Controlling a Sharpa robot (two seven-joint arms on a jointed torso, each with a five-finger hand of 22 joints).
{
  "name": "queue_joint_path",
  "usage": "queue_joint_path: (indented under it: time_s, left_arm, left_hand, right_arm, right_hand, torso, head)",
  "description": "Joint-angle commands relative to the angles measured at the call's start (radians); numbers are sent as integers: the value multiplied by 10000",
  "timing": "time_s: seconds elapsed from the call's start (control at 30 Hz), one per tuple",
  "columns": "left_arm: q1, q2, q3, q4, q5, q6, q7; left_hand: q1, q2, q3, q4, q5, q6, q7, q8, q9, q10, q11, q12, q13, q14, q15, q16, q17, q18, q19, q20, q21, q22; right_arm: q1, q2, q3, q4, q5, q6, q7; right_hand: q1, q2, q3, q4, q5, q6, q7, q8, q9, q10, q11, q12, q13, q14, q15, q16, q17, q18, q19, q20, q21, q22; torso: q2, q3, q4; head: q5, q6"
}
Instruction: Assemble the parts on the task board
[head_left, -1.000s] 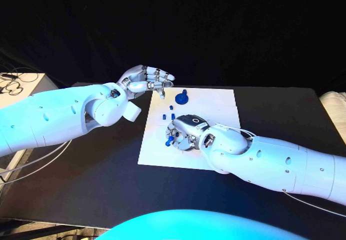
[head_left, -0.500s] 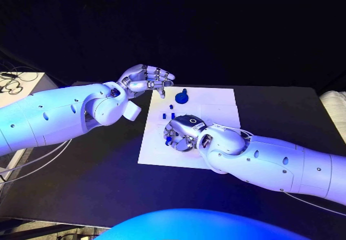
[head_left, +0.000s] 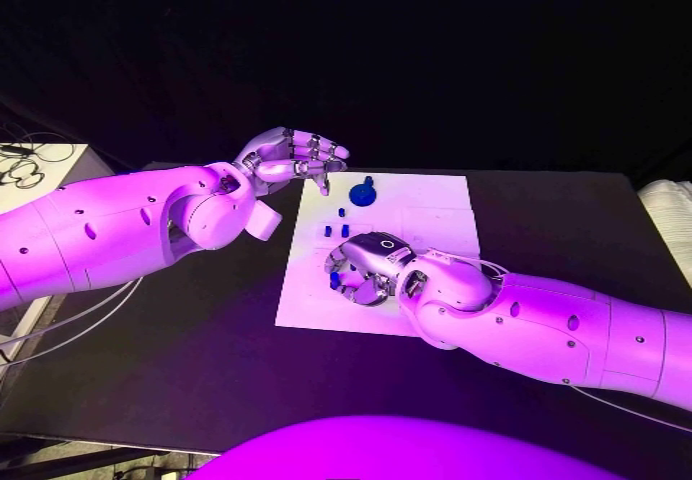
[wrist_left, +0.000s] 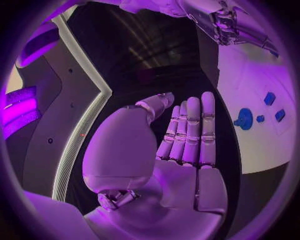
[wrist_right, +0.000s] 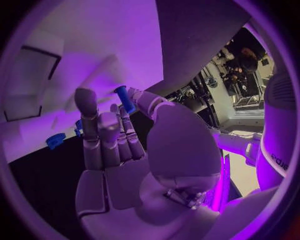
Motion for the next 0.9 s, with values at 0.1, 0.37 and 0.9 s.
queue_joint_path:
  time_s: [0.1,0.37,0.9]
  left_arm:
    - [3,10,6,3,47,219,17]
    - [2,19,6,-21,47,245,-3]
    - [0,-94,5,60,66,207,60]
  left_hand:
    - [-32,24,-26,13,13,-60,25,31,-10,-63,-29,62,-10,17,26,-48,-4,151,76,-26,-39,-10]
    - [-32,24,-26,13,13,-60,25,31,-10,-63,-29,62,-10,17,26,-48,-4,151,76,-26,-39,-10]
    - [-45,26,-35,32,2,-69,27,38,-14,-68,-26,70,-13,16,29,-50,-4,150,78,-23,-50,-18]
  right_arm:
    - [-1,-52,-2,41,173,-574,232]
    - [1,-329,-1,272,484,-1228,508]
    - [805,-3521,205,2005,5641,-684,1603]
  right_hand:
    - [1215,383,-2703,701,249,-843,-270,-575,-231,-1417,228,805,109,-815,210,-214,-1055,268,-524,206,-1334,-1107]
    - [3151,-133,-4427,3301,374,-1424,-528,-846,-321,-2929,383,2232,237,-1613,362,-178,-2320,265,-606,336,-1735,-1259]
    - [2175,372,-2971,3213,416,37,45,46,-190,1647,-404,4205,690,812,-319,1752,1481,-181,1232,-256,945,1262]
  torso:
    - [4,13,3]
    - [5,10,9]
    - [-92,-5,-126]
  head:
    - [-24,19]
    - [-81,58]
    - [-498,285]
